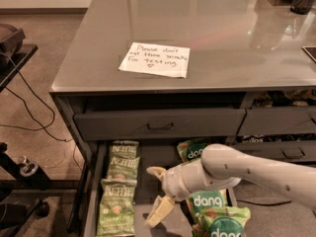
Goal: Pick green jalapeno chip bag from middle drawer and place on counter
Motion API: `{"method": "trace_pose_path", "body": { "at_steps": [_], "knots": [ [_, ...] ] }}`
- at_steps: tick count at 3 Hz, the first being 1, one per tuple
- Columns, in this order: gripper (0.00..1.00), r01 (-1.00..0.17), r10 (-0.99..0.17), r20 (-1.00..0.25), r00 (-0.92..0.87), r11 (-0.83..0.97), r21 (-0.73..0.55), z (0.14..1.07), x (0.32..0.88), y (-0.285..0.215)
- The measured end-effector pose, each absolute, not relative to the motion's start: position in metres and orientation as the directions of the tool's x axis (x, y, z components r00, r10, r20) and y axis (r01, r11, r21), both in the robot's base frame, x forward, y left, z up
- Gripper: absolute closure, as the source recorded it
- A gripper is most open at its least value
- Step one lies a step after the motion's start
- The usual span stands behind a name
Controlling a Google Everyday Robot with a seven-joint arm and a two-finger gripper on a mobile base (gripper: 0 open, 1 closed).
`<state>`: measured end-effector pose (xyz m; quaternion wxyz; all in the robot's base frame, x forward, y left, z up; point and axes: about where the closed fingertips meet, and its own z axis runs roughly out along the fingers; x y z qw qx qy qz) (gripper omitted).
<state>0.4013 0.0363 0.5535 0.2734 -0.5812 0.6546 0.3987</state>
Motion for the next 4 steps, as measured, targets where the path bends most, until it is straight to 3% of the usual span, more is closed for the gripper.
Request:
{"method": "trace_pose_path", "body": {
  "at_steps": [2, 4],
  "knots": [
    [0.00, -0.961, -0.485, -0.841, -0.241, -0.001, 0.276, 0.488, 0.394, 0.063],
    [0.00, -0.987, -0.526, -0.844, -0.106, -0.051, 0.155, 0.464, 0.395, 0.073]
  ]
}}
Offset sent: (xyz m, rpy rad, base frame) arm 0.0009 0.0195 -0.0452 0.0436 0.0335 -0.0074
